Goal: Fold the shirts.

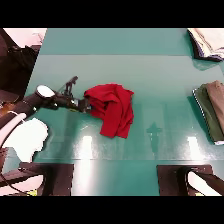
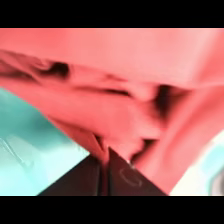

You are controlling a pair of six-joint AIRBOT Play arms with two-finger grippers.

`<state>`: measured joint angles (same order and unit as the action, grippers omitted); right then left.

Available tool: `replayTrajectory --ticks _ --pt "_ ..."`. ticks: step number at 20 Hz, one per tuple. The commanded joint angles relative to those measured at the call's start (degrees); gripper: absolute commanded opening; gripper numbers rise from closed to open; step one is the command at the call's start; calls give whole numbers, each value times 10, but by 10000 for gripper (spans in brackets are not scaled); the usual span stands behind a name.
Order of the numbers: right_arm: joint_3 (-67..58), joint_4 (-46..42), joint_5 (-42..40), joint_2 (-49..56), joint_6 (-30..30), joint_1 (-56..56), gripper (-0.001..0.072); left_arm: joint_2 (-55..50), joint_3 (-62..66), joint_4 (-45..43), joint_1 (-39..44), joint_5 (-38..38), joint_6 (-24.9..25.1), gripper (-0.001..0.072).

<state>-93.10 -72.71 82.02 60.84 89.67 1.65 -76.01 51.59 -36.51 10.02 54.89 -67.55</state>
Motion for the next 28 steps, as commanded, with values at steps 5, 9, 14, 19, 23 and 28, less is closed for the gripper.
replayTrajectory --ticks 5,9,14,19,23,28 --pt "233 182 -61 3 -23 -167 500 66 228 -97 -34 145 0 24" --pt "343 291 -217 82 -64 -317 500 71 252 -98 -34 180 -2 25" --pt "353 480 -263 209 -151 -396 518 70 252 -116 -34 229 -4 25" --pt "352 589 -266 276 -199 -417 595 70 251 -124 -34 231 -15 25" --pt "352 619 -290 284 -229 -419 207 70 251 -124 -34 232 -15 25" --pt "352 575 -349 200 -271 -356 13 73 278 -158 -34 247 -27 24"
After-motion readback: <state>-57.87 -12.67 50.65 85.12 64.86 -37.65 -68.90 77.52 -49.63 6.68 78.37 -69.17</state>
